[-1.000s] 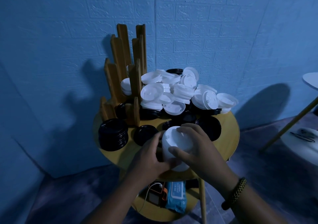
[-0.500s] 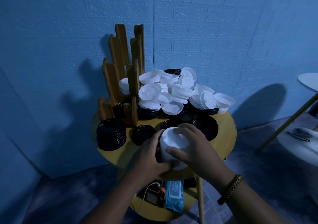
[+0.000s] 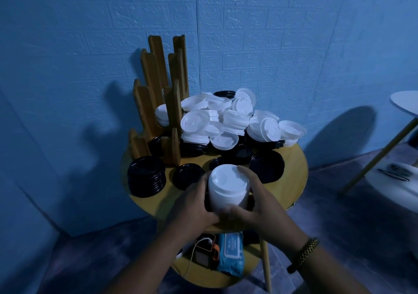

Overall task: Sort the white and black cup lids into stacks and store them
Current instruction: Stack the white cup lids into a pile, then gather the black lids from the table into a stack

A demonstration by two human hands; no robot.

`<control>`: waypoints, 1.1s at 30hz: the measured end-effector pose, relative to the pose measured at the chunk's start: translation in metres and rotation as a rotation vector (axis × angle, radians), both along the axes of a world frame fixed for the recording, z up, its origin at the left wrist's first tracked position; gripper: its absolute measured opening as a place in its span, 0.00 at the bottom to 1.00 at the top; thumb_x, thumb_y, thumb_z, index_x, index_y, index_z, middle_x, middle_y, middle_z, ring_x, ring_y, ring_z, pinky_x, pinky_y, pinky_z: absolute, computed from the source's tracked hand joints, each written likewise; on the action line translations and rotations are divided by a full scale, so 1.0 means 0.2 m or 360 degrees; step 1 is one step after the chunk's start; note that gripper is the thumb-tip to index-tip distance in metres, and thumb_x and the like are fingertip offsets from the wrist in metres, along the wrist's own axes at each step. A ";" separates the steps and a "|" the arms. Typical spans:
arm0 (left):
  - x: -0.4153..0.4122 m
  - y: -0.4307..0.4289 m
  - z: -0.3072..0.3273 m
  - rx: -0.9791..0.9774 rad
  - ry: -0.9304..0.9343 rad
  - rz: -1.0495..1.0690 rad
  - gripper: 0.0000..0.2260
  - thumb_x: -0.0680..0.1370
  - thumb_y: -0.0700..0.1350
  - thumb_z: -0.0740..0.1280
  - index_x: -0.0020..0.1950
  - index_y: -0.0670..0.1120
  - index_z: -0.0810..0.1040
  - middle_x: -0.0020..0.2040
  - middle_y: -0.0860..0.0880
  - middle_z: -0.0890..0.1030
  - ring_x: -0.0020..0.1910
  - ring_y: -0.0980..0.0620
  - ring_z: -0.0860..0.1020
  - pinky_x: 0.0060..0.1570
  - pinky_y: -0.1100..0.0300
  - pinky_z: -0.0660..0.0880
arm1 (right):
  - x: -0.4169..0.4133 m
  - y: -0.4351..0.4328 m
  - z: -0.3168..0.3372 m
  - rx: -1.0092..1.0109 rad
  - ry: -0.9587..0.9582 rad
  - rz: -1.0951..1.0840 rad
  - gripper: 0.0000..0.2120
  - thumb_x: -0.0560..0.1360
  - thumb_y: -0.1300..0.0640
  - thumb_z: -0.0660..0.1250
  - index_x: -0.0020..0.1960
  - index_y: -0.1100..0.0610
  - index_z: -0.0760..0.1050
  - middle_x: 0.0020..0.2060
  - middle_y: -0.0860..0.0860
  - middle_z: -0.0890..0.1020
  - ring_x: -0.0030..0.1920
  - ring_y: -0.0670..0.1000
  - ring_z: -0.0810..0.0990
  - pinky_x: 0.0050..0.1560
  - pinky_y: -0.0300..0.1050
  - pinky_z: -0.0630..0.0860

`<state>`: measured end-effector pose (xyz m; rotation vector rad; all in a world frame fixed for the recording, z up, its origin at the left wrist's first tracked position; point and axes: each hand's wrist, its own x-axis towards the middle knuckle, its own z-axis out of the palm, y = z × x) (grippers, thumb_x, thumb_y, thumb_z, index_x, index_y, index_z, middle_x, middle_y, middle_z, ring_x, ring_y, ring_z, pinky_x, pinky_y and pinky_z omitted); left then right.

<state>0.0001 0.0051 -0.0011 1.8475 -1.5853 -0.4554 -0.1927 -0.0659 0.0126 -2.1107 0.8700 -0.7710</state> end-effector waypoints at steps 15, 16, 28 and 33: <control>0.17 0.14 0.11 0.0005 -0.0133 -0.0049 0.42 0.73 0.61 0.74 0.78 0.68 0.52 0.70 0.70 0.61 0.70 0.64 0.63 0.68 0.56 0.69 | 0.03 0.00 -0.03 0.0018 0.0104 0.0070 0.49 0.67 0.43 0.79 0.74 0.32 0.49 0.64 0.30 0.64 0.63 0.35 0.68 0.54 0.23 0.68; 0.22 0.18 0.13 -0.0136 -0.0163 0.0023 0.35 0.74 0.61 0.73 0.76 0.67 0.58 0.68 0.70 0.63 0.68 0.65 0.65 0.67 0.55 0.71 | 0.04 0.00 -0.02 0.0014 0.0111 0.0078 0.48 0.67 0.44 0.79 0.74 0.31 0.49 0.63 0.29 0.64 0.64 0.37 0.68 0.53 0.24 0.69; 0.67 0.24 0.03 -0.0163 -0.0084 0.0694 0.51 0.68 0.64 0.77 0.82 0.60 0.49 0.82 0.53 0.52 0.79 0.48 0.59 0.73 0.45 0.67 | 0.29 0.11 0.00 0.0029 0.0126 0.0222 0.47 0.66 0.40 0.77 0.71 0.26 0.47 0.62 0.30 0.67 0.57 0.39 0.74 0.44 0.27 0.73; 0.63 0.15 -0.01 -0.0118 0.0008 0.0782 0.56 0.64 0.64 0.80 0.81 0.57 0.49 0.77 0.48 0.65 0.74 0.45 0.67 0.70 0.45 0.70 | 0.28 0.11 0.00 0.0054 0.0129 0.0225 0.46 0.64 0.37 0.76 0.70 0.24 0.48 0.62 0.27 0.66 0.58 0.38 0.73 0.46 0.27 0.72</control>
